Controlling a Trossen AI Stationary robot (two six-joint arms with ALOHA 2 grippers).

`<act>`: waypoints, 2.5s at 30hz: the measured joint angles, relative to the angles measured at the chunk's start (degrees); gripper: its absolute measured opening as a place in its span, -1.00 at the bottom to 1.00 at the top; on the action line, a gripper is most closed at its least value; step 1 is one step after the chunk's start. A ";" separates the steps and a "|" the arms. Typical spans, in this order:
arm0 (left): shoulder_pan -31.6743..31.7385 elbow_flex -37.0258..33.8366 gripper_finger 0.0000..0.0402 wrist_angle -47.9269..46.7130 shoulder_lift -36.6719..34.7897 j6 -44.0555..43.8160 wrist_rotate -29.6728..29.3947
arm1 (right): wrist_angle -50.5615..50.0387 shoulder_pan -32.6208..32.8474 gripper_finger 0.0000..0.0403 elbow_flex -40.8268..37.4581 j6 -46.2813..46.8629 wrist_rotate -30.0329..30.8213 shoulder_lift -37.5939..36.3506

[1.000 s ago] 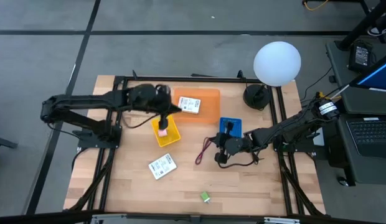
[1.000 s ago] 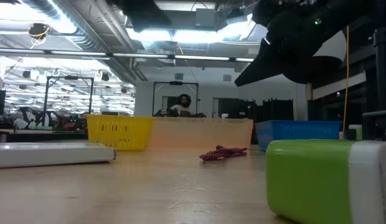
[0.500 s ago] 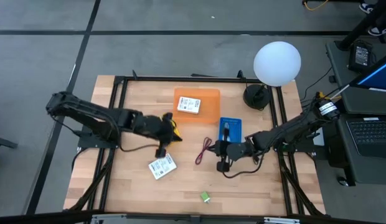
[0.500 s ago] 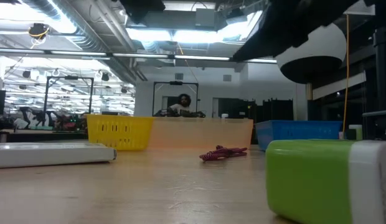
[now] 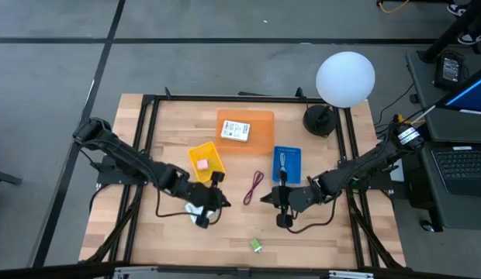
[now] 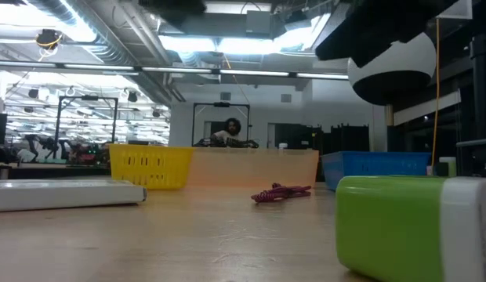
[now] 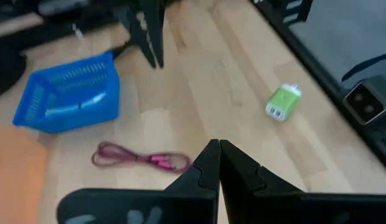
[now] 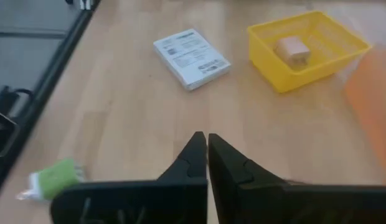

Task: Pick and place items into bin
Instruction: Put the green charger adapter into the yellow bin

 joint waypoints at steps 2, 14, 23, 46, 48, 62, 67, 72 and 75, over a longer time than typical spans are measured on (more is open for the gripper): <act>-1.31 -0.08 -0.99 1.11 -0.22 0.39 -1.30 | -1.90 1.21 -1.00 1.14 1.38 0.04 0.00; -2.62 -14.78 -0.99 17.64 -8.49 -1.19 -3.42 | -15.37 8.10 -1.00 10.65 12.78 4.27 1.67; -2.56 -26.30 -0.98 28.97 -14.69 -0.41 -5.86 | -41.24 8.86 -1.00 29.73 23.03 4.15 14.58; -2.16 -29.38 -0.98 33.81 -15.03 -2.97 -12.72 | -61.78 13.76 -1.00 62.84 41.49 -6.05 37.26; -2.16 -29.38 -0.98 33.79 -15.03 -3.01 -12.72 | -61.91 13.72 -1.00 63.12 41.53 -7.64 37.87; -2.16 -29.38 -0.98 33.92 -15.03 -3.58 -12.61 | -61.75 13.72 -0.59 63.21 47.86 -6.95 38.16; -2.16 -29.38 -0.98 33.90 -15.03 -3.57 -12.61 | -61.72 13.72 -0.31 63.21 52.01 -5.93 38.16; -2.16 -29.38 -0.98 33.89 -15.03 -3.56 -12.59 | -61.37 13.72 -0.06 63.20 55.09 -5.98 38.16; -2.16 -29.38 -0.98 33.90 -15.03 -3.56 -12.59 | -60.86 13.72 0.09 63.18 55.20 -6.90 38.16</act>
